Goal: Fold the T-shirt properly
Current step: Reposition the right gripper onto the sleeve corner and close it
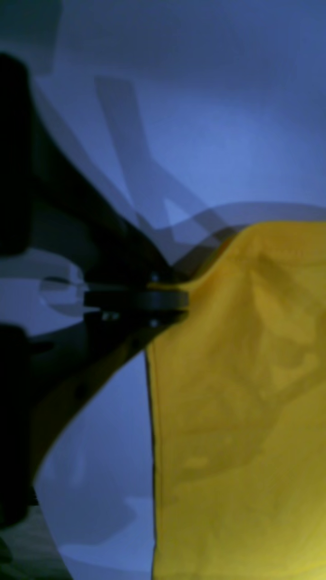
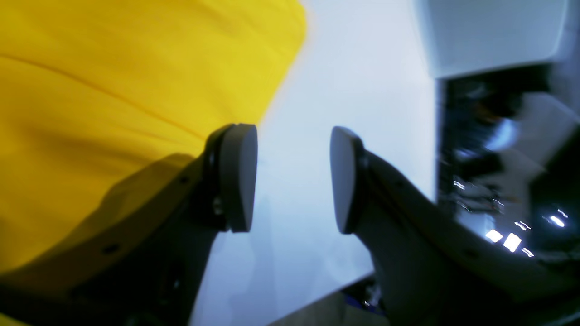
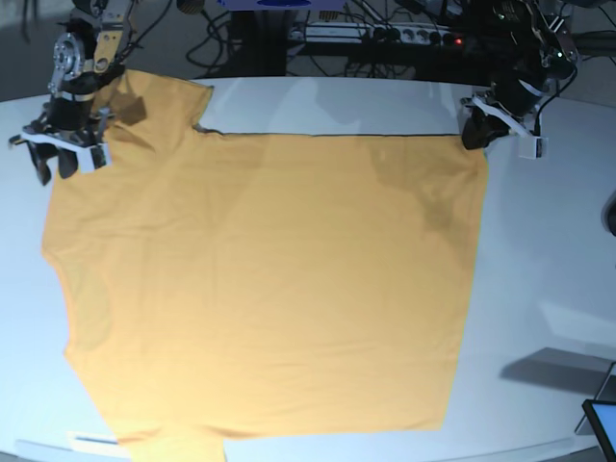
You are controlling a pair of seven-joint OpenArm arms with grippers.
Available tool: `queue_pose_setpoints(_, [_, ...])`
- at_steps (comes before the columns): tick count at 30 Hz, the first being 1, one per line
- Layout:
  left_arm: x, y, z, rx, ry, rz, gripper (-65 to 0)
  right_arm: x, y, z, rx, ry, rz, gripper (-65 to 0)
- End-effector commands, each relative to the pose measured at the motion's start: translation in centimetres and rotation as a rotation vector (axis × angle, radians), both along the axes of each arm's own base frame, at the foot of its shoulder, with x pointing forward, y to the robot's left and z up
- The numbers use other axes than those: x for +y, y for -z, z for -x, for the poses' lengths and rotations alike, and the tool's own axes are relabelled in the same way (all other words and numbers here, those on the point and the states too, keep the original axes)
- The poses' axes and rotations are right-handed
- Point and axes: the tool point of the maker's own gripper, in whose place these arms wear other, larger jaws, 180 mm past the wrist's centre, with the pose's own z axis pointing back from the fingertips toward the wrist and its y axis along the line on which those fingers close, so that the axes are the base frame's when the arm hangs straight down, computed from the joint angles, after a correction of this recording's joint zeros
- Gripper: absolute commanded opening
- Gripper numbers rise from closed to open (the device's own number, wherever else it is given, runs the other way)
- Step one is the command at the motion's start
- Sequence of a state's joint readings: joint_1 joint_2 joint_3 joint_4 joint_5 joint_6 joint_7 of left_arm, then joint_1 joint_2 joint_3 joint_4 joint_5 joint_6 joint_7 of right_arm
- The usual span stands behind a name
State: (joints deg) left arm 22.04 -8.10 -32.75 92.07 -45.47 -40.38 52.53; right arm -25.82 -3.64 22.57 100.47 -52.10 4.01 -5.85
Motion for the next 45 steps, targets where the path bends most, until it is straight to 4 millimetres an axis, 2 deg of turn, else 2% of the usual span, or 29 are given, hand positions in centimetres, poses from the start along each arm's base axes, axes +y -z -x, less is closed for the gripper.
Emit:
queue_pose_setpoints(1, [0.6,0.1,0.3,0.023,0.003,-0.026,-65.0,0.1,-0.9,-0.5,-0.047,-0.009,-0.004,-40.8])
queue_pose_setpoints(4, [0.6,0.1,0.3,0.023,0.003,-0.026,-65.0,0.3,-0.4,0.0,-0.083,0.026,-0.136,-40.6])
queue_pose_setpoints(7, [0.6,-0.1,-0.1,0.013,0.003,-0.026,-65.0,-1.0,-1.7,0.4,-0.133,0.074,-0.158,-40.6])
queue_pose_setpoints(10, [0.5,-0.1,-0.2,0.012,0.005,-0.025,-65.0,-1.0,-2.5,0.3,-0.151,0.071,-0.16,-40.2])
queue_pose_setpoints(14, [0.5,-0.2,-0.2,0.01,0.007,-0.024,-65.0,0.6,-2.7,0.4,-0.141,0.052,-0.352,-34.1])
queue_pose_setpoints(16, [0.5,-0.2,-0.2,0.01,0.007,-0.024,-65.0,1.1,-3.0,0.6,-0.122,0.063,-0.474,-34.2])
queue_pose_setpoints(19, [0.5,-0.2,-0.2,0.01,0.005,-0.025,-65.0,1.6,-2.2,1.0,-0.061,0.069,-0.603,-34.2])
queue_pose_setpoints(24, [0.5,-0.2,-0.2,0.01,0.005,-0.025,-65.0,2.6,-1.1,2.0,0.061,0.018,-0.723,-34.2])
queue_pose_setpoints(31, [0.5,-0.2,-0.2,0.01,0.007,-0.024,-65.0,1.0,-0.5,3.2,0.123,0.09,-0.716,-34.2])
queue_pose_setpoints(45, [0.5,-0.2,-0.2,0.01,0.007,-0.024,-65.0,0.3,2.0,6.6,0.319,0.216,-0.69,-34.0])
